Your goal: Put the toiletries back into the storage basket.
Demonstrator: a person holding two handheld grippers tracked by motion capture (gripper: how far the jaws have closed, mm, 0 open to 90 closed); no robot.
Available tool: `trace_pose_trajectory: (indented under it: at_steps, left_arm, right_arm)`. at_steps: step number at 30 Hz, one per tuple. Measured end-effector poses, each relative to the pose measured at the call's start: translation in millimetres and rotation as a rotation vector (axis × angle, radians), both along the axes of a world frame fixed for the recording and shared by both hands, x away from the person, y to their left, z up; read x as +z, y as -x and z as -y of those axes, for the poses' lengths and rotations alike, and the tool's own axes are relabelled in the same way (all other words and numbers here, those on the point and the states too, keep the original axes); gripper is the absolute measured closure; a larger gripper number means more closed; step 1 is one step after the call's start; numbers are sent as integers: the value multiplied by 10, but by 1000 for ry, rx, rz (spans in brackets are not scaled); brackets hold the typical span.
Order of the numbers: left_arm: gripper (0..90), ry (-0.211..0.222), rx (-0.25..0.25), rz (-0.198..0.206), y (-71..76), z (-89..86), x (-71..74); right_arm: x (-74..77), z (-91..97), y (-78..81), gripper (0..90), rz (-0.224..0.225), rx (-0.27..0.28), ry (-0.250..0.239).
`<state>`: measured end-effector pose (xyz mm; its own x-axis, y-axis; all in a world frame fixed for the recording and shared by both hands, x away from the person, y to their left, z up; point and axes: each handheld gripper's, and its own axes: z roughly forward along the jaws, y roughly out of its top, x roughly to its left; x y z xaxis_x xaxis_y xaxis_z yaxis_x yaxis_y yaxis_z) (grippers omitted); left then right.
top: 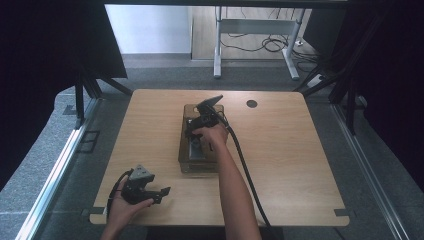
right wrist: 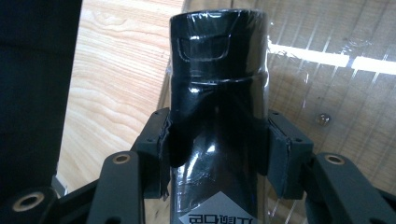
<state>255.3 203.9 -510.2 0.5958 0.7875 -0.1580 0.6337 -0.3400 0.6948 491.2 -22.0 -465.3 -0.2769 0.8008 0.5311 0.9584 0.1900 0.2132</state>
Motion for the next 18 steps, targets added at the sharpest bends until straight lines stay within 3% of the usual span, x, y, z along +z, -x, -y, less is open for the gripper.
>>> trace_pose_trajectory:
  at_steps: [12,18]
  left_arm:
    - [212,-1,-3,-1,-2,9,-7]
    - [212,1,0,1,-4,6,-7]
  right_arm:
    - [-140,-4,8,487,-29,-78,-27]
    - [-221,-11,8,485,-41,-90,-27]
